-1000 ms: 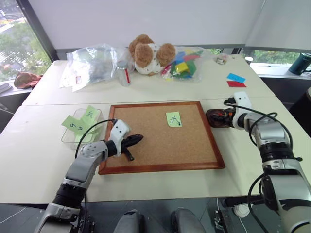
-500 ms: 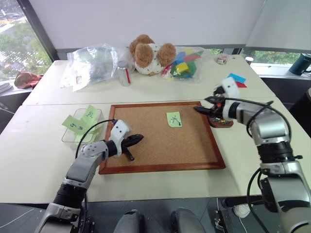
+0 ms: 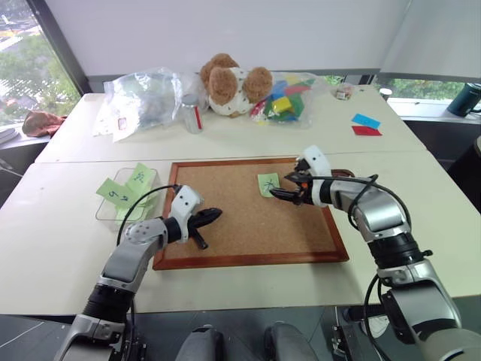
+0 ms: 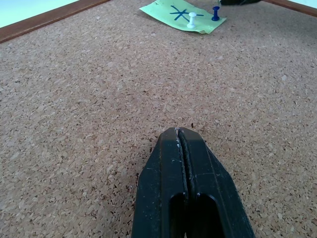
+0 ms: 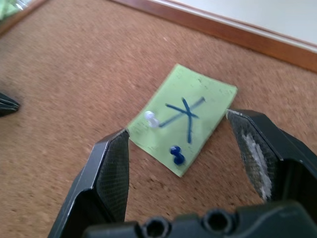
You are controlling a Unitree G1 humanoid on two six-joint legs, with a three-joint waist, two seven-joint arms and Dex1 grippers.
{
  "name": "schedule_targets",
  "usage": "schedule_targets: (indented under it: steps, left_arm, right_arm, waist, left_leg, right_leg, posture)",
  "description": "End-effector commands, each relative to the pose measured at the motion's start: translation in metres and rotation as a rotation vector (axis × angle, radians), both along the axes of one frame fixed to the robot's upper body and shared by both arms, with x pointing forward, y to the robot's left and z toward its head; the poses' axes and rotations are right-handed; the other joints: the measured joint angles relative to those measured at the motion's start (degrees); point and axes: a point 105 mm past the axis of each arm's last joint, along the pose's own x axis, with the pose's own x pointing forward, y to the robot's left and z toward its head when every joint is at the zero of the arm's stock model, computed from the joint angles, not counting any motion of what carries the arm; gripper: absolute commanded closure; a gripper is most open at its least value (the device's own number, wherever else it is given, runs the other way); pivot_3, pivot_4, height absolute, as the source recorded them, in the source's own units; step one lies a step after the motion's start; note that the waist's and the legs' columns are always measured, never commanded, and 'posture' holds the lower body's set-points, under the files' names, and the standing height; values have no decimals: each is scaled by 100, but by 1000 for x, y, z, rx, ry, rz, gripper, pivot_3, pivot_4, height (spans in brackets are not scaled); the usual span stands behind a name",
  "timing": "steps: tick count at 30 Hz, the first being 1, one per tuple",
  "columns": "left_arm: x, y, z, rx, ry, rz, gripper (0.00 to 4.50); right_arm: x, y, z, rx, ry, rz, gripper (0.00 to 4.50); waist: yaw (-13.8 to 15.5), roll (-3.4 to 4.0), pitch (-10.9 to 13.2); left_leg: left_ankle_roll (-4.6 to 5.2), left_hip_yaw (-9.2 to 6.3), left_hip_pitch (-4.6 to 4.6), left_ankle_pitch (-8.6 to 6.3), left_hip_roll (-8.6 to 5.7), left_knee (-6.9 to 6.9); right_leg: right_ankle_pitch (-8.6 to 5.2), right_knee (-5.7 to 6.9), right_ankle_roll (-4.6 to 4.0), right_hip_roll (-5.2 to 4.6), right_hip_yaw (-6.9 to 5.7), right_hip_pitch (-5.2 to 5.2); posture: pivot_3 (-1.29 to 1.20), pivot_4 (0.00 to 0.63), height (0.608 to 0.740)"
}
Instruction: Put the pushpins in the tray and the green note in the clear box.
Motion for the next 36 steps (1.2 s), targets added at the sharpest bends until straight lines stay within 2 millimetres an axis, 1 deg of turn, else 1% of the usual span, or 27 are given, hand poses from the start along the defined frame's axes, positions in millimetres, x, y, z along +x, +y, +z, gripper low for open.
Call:
schedule_targets:
  steps: [1,2,6,7,10,16,17,18,19,20,21,22,28,32,35,36]
  left_arm:
    - [-3,4,-13,23,45,17,4500]
    - [-3,4,-13,23,45,17,4500]
    - [-4,4,-12,22,45,19,4500]
    - [-4,4,-12,21,45,20,4500]
    - [-5,5,-13,21,47,21,4500]
    - [-5,6,-14,21,53,25,4500]
    - [-5,6,-14,21,54,25,4500]
    - [-5,6,-14,21,54,25,4500]
    - [-6,5,-14,20,54,25,4500]
    - [-5,5,-14,19,54,25,4500]
    - [-5,5,-14,19,54,24,4500]
    - [-5,4,-14,19,54,24,4500]
    - [-5,4,-14,19,53,25,4500]
    - [-6,5,-14,20,53,25,4500]
    - [-6,5,-14,21,55,24,4500]
    - [-6,5,-14,21,54,24,4500]
  right_arm:
    - [2,4,7,-4,-42,18,1611]
    - [2,5,5,-5,-41,18,1924]
    - [1,5,0,-14,-34,21,4007]
    - [1,4,-1,-18,-32,19,4459]
    - [0,3,-4,-34,-30,22,4459]
    - [-7,10,9,27,-39,56,4459]
    - [-7,10,11,31,-42,54,3944]
    - [-6,10,12,32,-43,52,3695]
    - [-6,10,12,31,-43,50,3144]
    - [-6,10,13,29,-44,46,2686]
    - [-6,10,13,28,-44,44,2107]
    - [-6,9,11,24,-40,42,1649]
    - [-5,7,-2,9,-10,31,1649]
    - [-5,7,-4,13,-7,30,1649]
    - [-4,6,-7,10,0,24,2408]
    - [-4,6,-8,10,-1,23,2903]
  waist:
    - [0,0,0]
    - [-1,0,0]
    - [-2,0,0]
    - [-2,0,0]
    - [-5,0,0]
    - [-8,0,0]
    - [-8,0,0]
    - [-8,0,0]
    - [-8,0,0]
    - [-8,0,0]
    - [-8,0,0]
    - [-8,0,0]
    - [-8,0,0]
    - [-9,0,0]
    - [-9,0,0]
    - [-9,0,0]
  left_leg:
    - [0,0,0,0,0,0]
    - [0,0,0,0,0,0]
    - [0,0,0,0,0,0]
    - [0,0,0,0,0,0]
    - [0,0,0,0,0,-1]
    - [0,0,0,0,0,-1]
    - [0,0,0,0,0,-1]
    - [0,0,0,0,0,-1]
    - [0,0,0,0,0,-1]
    - [0,0,0,0,0,-1]
    - [0,0,0,0,0,-1]
    - [0,0,0,0,0,-1]
    - [0,0,0,0,0,-1]
    - [0,0,0,0,0,-2]
    - [0,0,0,0,0,-2]
    - [0,0,0,0,0,-2]
  right_leg:
    - [0,0,0,0,0,0]
    - [0,0,0,0,-1,0]
    - [0,0,0,0,0,0]
    - [0,0,0,0,0,0]
    - [0,0,0,0,0,0]
    - [0,0,0,0,0,0]
    - [0,0,0,0,0,-1]
    - [0,0,0,0,0,-1]
    - [0,0,0,0,0,-1]
    - [0,0,0,0,0,-1]
    - [0,0,0,0,0,-1]
    - [0,0,0,0,0,-1]
    - [0,0,0,0,0,-1]
    - [0,0,0,0,0,-1]
    - [0,-1,0,0,0,-1]
    - [0,-1,0,0,0,-1]
  posture:
    - [0,150,740]
    - [0,150,740]
    - [0,150,740]
    - [0,150,740]
    - [0,150,740]
    - [0,150,740]
    - [0,150,740]
    - [0,150,740]
    - [0,150,740]
    - [0,150,740]
    - [0,150,740]
    - [0,150,740]
    - [0,150,740]
    - [0,150,740]
    - [0,150,740]
    - [0,150,740]
